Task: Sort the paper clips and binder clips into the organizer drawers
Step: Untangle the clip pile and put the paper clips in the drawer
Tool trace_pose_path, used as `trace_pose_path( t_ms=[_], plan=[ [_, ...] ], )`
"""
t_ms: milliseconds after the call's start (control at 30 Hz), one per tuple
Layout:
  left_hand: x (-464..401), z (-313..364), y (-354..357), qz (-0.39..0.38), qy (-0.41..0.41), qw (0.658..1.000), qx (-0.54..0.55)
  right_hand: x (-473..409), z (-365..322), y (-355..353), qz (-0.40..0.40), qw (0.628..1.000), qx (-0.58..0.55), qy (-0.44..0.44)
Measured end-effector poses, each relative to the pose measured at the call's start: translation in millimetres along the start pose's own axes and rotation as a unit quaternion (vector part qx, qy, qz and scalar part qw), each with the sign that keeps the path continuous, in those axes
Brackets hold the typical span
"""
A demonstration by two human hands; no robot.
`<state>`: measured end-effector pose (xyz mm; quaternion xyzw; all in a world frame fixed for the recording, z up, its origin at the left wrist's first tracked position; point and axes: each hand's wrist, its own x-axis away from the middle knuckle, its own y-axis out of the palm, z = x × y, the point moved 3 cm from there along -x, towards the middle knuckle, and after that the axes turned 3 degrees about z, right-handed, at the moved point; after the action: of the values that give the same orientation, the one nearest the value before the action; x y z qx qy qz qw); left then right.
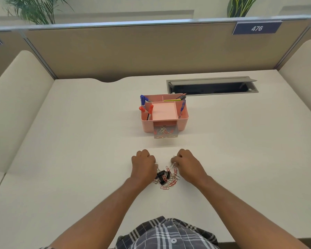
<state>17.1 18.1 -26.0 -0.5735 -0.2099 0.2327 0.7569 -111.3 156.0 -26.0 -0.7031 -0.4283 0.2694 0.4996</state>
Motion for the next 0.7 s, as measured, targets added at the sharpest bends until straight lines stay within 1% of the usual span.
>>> trace_pose_path(
  t_ms=[100,233,467,533,633,700],
  plan=[
    [-0.7,4.1,2.8,-0.017,-0.003,1.0,-0.012,0.0,1.3,0.6,-0.005,1.0,-0.005,0.005],
    [-1.9,6.3,4.2,-0.027,-0.002,1.0,-0.009,-0.6,-1.9,1.4,-0.034,0.999,-0.009,0.014],
    [1.9,8.0,8.3,-0.023,0.037,0.999,-0.02,2.5,-8.2,-1.1,-0.044,0.998,-0.038,0.027],
    [3.6,5.6,8.0,-0.014,0.033,0.999,-0.005,2.9,-8.0,-3.6,-0.041,0.997,-0.052,0.039],
    [3.5,1.2,0.9,0.006,0.004,1.0,0.026,3.5,-4.1,-10.4,-0.016,0.992,-0.096,0.076],
    [3.9,-2.1,-3.2,0.004,0.003,1.0,0.02,3.9,-2.3,-13.4,-0.006,0.988,-0.121,0.096]
  ],
)
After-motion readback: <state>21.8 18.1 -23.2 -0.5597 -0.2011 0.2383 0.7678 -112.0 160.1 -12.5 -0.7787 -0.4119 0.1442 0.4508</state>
